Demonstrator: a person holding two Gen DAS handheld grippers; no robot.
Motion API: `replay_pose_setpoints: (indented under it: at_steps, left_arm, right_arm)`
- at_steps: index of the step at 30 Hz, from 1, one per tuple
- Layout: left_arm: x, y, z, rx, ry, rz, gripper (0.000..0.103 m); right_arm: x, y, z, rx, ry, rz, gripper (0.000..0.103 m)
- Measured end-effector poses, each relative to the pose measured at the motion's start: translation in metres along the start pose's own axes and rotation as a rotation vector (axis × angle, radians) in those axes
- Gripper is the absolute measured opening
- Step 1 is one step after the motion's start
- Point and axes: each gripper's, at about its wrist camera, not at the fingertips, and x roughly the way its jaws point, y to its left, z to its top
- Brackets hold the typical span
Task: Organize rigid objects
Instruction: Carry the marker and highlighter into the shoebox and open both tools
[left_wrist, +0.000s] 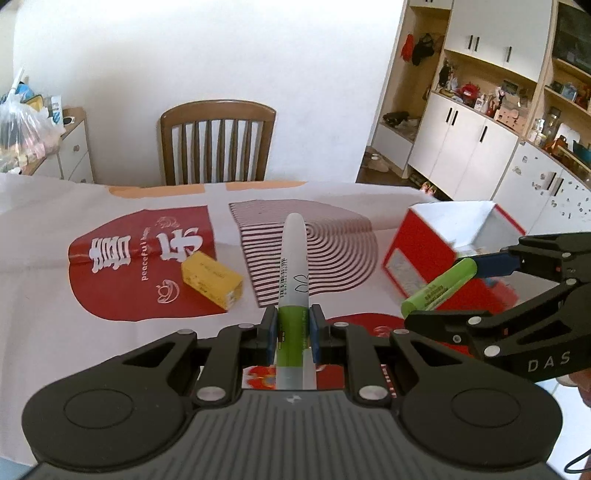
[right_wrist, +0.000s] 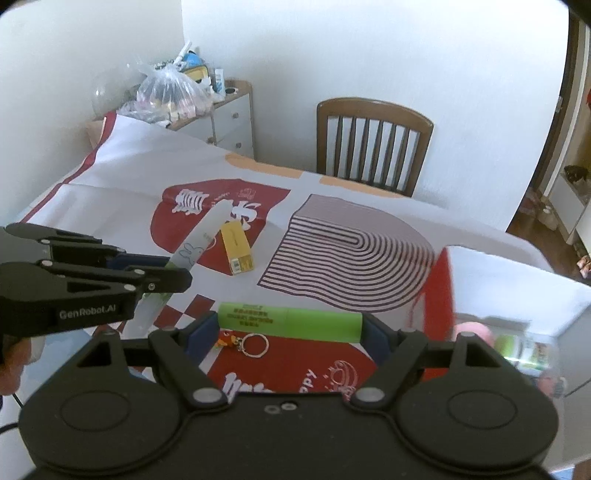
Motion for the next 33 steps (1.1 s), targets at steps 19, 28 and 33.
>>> replay_pose_setpoints:
  at_steps: [19,28,33]
  left_arm:
    - [-0.023,-0.117,0.020,0.055,-0.005,-0.058,0.017]
    - [0.002,-0.185,0.024,0.079,0.014,-0.073,0.017]
    - [0.025,-0.218,0.026,0.093,0.036,-0.072,0.017]
  right_arm:
    - [-0.085,-0.073,-0.031,0.038,-0.088,-0.034,0.080]
    - [-0.107,-0.130,-0.050,0.052,-0.099,-0.062,0.080]
    - [-0.112,-0.165,-0.061,0.065,-0.095,-0.072,0.080]
